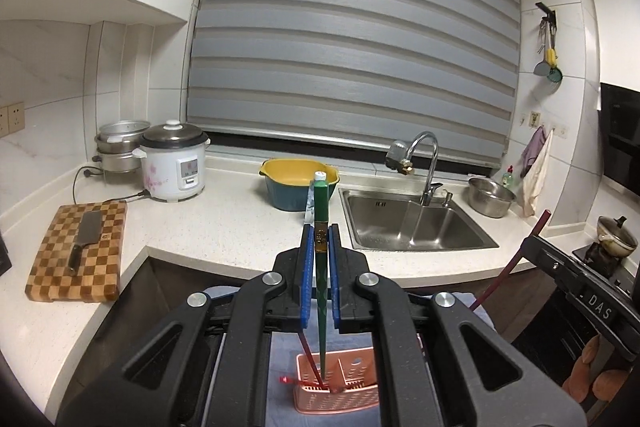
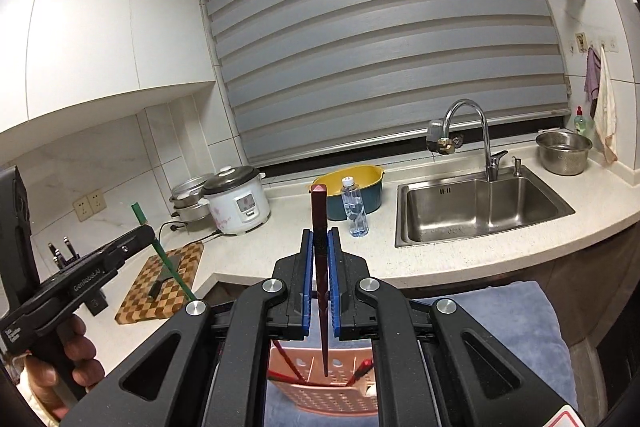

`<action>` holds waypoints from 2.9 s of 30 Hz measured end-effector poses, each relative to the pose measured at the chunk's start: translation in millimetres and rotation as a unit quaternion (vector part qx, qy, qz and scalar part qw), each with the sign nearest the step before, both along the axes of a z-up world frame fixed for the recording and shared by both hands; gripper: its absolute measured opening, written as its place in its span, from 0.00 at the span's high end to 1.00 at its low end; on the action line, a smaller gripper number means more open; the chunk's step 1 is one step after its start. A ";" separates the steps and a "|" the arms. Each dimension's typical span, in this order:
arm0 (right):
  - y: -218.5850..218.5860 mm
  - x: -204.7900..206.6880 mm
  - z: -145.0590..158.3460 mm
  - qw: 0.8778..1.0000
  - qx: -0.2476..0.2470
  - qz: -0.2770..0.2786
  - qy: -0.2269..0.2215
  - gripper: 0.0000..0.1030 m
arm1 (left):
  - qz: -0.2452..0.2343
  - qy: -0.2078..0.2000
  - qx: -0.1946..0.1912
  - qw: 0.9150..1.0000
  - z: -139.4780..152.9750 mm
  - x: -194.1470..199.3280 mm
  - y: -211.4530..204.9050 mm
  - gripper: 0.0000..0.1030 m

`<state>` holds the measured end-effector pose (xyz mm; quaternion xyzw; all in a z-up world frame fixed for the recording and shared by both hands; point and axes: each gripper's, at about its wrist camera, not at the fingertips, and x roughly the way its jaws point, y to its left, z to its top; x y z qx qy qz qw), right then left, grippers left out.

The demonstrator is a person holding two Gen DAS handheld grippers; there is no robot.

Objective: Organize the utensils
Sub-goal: 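Lift both chopsticks, lower them into the pink caddy and open both tools, then grasp the gold spoon with the left tool while the right tool grasps the green chopstick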

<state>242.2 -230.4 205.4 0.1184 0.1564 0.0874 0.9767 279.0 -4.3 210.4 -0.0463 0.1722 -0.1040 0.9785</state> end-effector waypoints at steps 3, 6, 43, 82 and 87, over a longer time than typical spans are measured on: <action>3.7 16.1 -11.0 1.000 -0.001 0.003 0.017 0.94 | -0.002 0.011 0.002 1.000 -11.1 11.1 -3.6 0.93; 7.7 28.0 -26.0 0.999 -0.007 0.005 0.035 0.93 | -0.003 0.022 0.007 1.000 -23.0 18.4 -7.0 0.93; 12.6 -59.1 -104.2 0.991 -0.063 -0.003 0.117 0.75 | 0.027 0.094 0.049 0.994 -104.5 -68.1 4.0 0.49; 73.3 -252.6 -312.5 0.929 -0.147 0.117 0.318 0.84 | 0.010 0.288 0.083 0.954 -271.2 -231.1 -3.0 0.46; 66.9 -250.6 -312.3 0.931 -0.141 0.104 0.319 0.94 | -0.002 0.292 0.083 0.953 -273.2 -230.2 -8.5 0.45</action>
